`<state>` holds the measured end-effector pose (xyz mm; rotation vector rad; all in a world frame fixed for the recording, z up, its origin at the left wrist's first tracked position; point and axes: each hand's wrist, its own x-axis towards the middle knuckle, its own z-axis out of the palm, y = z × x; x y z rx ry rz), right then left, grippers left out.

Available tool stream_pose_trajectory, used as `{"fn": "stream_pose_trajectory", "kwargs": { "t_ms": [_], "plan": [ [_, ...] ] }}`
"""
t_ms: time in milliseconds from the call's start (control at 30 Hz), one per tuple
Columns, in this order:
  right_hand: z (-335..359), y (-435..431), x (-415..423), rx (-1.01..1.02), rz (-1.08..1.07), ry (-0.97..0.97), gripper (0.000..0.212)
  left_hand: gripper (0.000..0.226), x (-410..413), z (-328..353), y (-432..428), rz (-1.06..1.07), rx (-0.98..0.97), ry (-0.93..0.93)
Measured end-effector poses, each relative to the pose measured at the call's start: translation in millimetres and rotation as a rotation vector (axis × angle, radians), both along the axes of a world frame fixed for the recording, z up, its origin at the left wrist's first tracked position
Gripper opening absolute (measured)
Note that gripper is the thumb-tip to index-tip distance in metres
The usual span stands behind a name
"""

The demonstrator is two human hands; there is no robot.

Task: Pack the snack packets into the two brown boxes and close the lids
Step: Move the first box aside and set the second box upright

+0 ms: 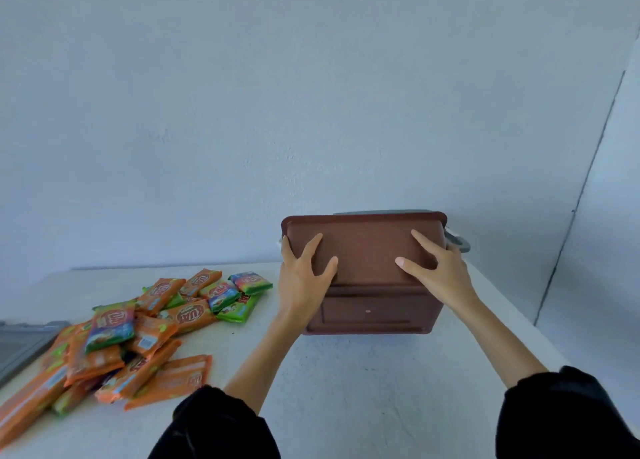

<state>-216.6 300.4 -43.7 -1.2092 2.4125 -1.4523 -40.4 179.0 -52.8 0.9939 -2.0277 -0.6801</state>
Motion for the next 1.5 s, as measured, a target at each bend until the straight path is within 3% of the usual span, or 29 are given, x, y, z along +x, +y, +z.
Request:
{"fn": "stream_pose_trajectory", "kwargs": {
  "t_ms": [333,467,633,800,933,1067,1167,1300,1433,1500],
  "plan": [
    [-20.8,73.9,-16.8,-0.018,0.079,-0.016,0.065,0.053,-14.7,-31.7,87.7,0.091,-0.035,0.081],
    [-27.6,88.4,-13.4,-0.016,0.075,0.017,0.068,0.069,-11.0,-30.1,105.1,0.123,-0.073,0.042],
    [-21.8,92.9,-15.6,-0.038,-0.020,0.108,0.088,0.087,-2.3,-26.3,109.1,0.130,-0.116,-0.033],
    [19.4,77.3,-31.4,0.061,-0.006,0.217,0.074,0.084,0.7,-29.3,113.1,0.097,-0.145,-0.041],
    [8.6,64.9,-31.4,0.168,0.028,0.332,0.064,0.083,3.3,-32.1,110.5,0.166,-0.150,-0.048],
    [-8.6,71.4,-26.1,0.024,-0.041,0.408,0.056,0.074,1.5,-11.9,98.5,0.215,-0.330,0.032],
    [-20.7,79.7,-18.9,-0.111,-0.069,0.443,0.051,0.066,-5.6,11.7,88.4,0.191,-0.359,-0.088],
    [-38.4,88.7,-13.7,-0.232,-0.089,0.505,0.051,0.047,-14.2,18.2,86.8,0.236,-0.241,-0.341],
    [-48.8,92.8,-8.9,-0.324,-0.094,0.524,0.049,0.045,-9.5,11.1,97.6,0.299,-0.275,-0.397],
    [-56.3,97.7,-5.5,-0.368,-0.106,0.541,0.049,0.053,-2.6,1.7,105.8,0.312,-0.381,-0.332]
  ]
}}
